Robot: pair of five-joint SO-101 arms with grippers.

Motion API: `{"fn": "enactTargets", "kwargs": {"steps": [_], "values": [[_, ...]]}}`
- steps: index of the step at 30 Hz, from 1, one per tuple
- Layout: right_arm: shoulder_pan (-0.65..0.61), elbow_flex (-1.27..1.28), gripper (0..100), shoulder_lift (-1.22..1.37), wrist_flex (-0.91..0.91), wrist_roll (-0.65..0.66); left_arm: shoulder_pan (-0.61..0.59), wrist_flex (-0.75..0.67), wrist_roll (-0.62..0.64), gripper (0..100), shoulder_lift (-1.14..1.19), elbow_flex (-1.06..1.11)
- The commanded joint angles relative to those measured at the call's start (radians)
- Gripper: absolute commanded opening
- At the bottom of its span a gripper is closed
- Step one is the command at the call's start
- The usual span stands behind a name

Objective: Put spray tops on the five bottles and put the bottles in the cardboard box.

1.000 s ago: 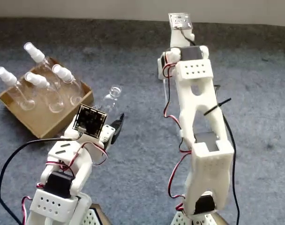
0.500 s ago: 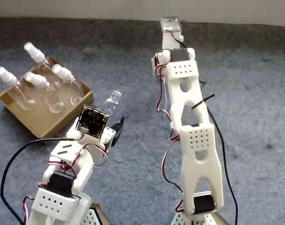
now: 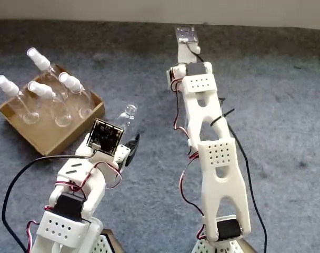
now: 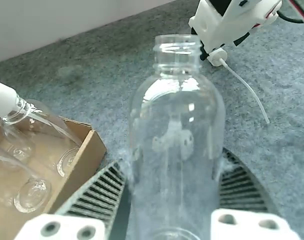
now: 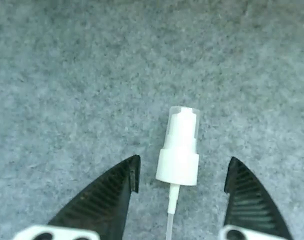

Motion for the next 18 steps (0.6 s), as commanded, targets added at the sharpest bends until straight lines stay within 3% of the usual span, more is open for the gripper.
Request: {"fn": "enactTargets", "kwargs": {"steps": [1, 8, 18], "values": [[-0.007, -0.068, 25.1, -0.001, -0.039, 0.009, 0.013, -0.021, -0.009, 8, -0.012, -0.008], [0.015, -0.068, 5.7, 0.013, -0.042, 0.011, 0.013, -0.021, -0.009, 8, -0.012, -0.008], [0.107, -0.137, 5.0, 0.002, 0.035, 0.014, 0.013, -0.021, -0.009, 8, -0.012, -0.008]]}}
